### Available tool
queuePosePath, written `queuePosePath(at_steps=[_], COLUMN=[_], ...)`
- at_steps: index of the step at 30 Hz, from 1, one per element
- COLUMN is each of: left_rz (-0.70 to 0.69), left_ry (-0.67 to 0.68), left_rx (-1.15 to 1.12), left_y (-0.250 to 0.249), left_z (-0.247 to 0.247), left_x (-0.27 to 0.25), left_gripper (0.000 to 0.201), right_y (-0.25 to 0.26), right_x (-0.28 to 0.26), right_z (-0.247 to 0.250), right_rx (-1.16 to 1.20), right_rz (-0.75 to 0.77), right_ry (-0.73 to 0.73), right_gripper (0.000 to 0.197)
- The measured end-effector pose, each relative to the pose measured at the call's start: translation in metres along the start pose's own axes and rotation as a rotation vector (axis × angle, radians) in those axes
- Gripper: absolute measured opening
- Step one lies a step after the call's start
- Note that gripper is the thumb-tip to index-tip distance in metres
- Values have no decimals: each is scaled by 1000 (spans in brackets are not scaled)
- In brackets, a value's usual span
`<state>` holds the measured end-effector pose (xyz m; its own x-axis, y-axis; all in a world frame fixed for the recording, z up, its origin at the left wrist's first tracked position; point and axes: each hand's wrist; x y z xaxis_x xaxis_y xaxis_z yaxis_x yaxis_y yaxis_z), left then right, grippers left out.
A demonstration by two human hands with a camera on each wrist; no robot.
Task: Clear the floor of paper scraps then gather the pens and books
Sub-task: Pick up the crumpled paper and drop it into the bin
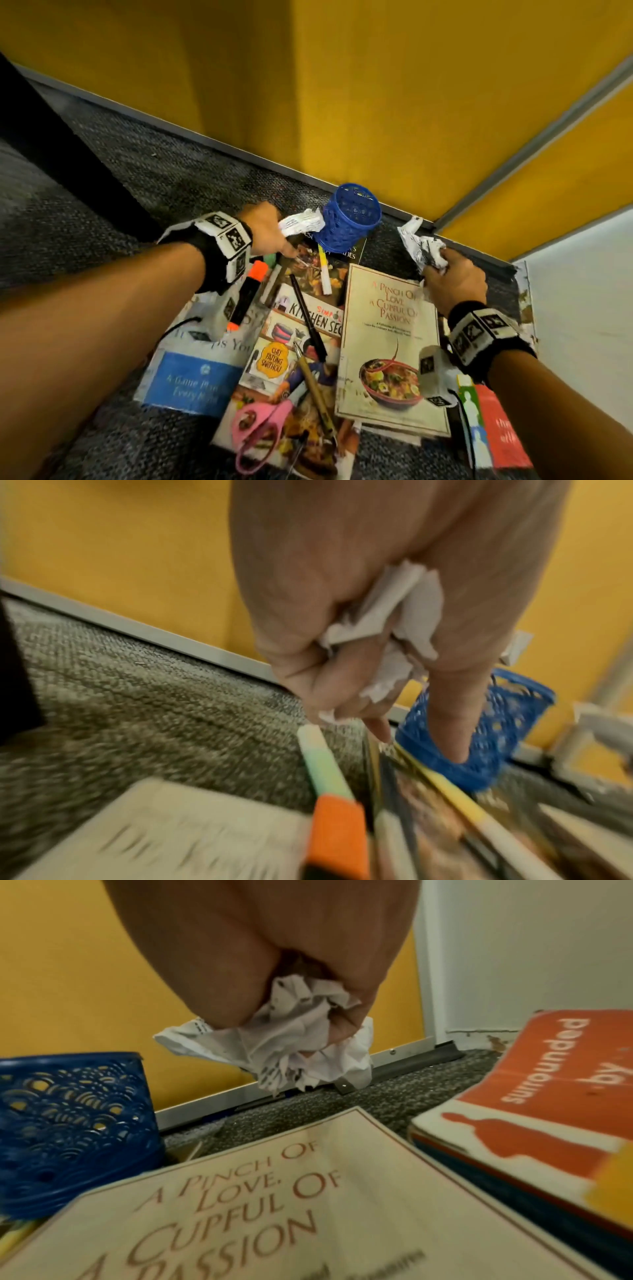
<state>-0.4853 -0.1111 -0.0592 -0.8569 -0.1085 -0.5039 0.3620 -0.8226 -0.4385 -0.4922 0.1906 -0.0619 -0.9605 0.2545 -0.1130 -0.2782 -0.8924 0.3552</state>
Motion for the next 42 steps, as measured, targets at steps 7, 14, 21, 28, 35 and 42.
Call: queuePosePath(at_steps=[7, 14, 21, 28, 35, 42], left_rz=[-130, -183, -438, -266, -81, -111], left_ry=[103, -156, 50, -7, -76, -59], left_rx=[184, 74, 321, 203, -76, 379], left_y=[25, 14, -40, -23, 29, 46], left_z=[-42, -48, -127, -130, -96, -58], left_x=[-55, -88, -172, -193, -284, -403], left_gripper=[43, 33, 29, 35, 100, 46], right_y=[-6, -18, -54, -80, -54, 1], right_x=[-65, -131, -181, -193, -271, -340], right_z=[16, 89, 104, 76, 93, 116], right_rx=[63, -141, -135, 78, 158, 11], right_rz=[66, 422, 298, 342, 629, 980], right_ry=[62, 135, 228, 196, 343, 642], right_gripper=[40, 15, 22, 41, 46, 44])
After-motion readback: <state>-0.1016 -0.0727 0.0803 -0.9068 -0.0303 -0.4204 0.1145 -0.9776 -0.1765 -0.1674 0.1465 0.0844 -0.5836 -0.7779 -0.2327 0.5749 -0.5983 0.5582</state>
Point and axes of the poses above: each hand's wrist, its own x-axis towards the middle knuckle, its own z-axis out of the back of the hand, y = z × x, and after that the axes turned 3 degrees about x, right-handed
